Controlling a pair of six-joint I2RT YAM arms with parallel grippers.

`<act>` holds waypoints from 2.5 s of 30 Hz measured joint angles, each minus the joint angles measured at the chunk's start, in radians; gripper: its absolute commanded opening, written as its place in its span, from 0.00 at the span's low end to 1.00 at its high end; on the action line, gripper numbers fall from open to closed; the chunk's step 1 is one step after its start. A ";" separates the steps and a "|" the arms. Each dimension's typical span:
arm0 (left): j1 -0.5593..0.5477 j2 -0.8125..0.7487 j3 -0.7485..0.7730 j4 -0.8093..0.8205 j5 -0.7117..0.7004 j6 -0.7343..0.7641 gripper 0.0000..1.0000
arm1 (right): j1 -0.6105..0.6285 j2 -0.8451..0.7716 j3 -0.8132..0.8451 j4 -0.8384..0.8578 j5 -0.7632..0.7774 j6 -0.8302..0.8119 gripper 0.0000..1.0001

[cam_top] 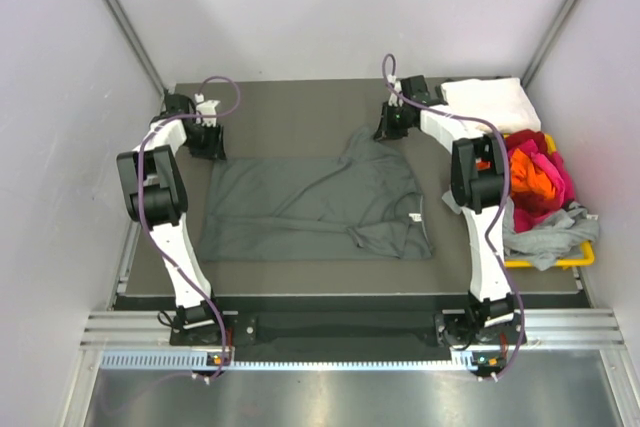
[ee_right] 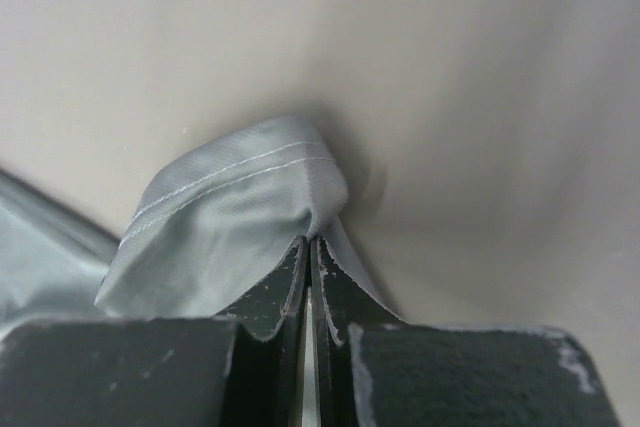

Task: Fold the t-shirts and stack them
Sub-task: Fold the tshirt

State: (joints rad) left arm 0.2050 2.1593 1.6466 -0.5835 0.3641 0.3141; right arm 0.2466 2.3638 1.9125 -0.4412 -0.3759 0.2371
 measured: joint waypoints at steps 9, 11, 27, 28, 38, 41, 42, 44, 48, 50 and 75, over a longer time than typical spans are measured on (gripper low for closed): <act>0.000 -0.033 -0.056 -0.029 0.078 0.028 0.00 | 0.000 -0.147 -0.148 0.020 -0.030 0.029 0.00; 0.000 -0.050 -0.071 -0.042 0.083 0.034 0.00 | 0.000 -0.221 -0.205 0.035 -0.033 0.034 0.00; 0.062 -0.483 -0.415 -0.042 0.021 0.198 0.00 | 0.021 -0.866 -0.885 0.126 0.003 0.044 0.00; 0.066 -0.491 -0.438 -0.045 0.014 0.212 0.00 | 0.025 -0.898 -0.932 0.120 0.009 0.047 0.00; 0.069 -0.496 -0.549 -0.054 -0.032 0.293 0.00 | 0.037 -1.017 -1.220 0.164 0.026 0.133 0.00; 0.069 -0.498 -0.547 -0.054 -0.032 0.301 0.00 | 0.047 -1.044 -1.225 0.167 0.039 0.150 0.00; 0.069 -0.499 -0.547 -0.054 -0.032 0.305 0.00 | 0.051 -1.062 -1.232 0.168 0.041 0.158 0.00; 0.069 -0.501 -0.547 -0.053 -0.035 0.312 0.00 | 0.059 -1.091 -1.251 0.169 0.045 0.174 0.00; 0.069 -0.501 -0.555 -0.051 -0.048 0.320 0.03 | 0.069 -1.112 -1.311 0.173 0.053 0.207 0.01; 0.069 -0.501 -0.557 -0.055 -0.051 0.329 0.22 | 0.071 -1.112 -1.338 0.165 0.059 0.222 0.28; 0.046 -0.366 -0.452 -0.028 -0.023 0.259 0.66 | -0.012 -0.711 -0.989 0.165 0.239 0.126 0.46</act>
State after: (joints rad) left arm 0.2508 1.7935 1.1950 -0.6117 0.3412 0.5735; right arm 0.2348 1.6524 0.9237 -0.2764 -0.1371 0.3630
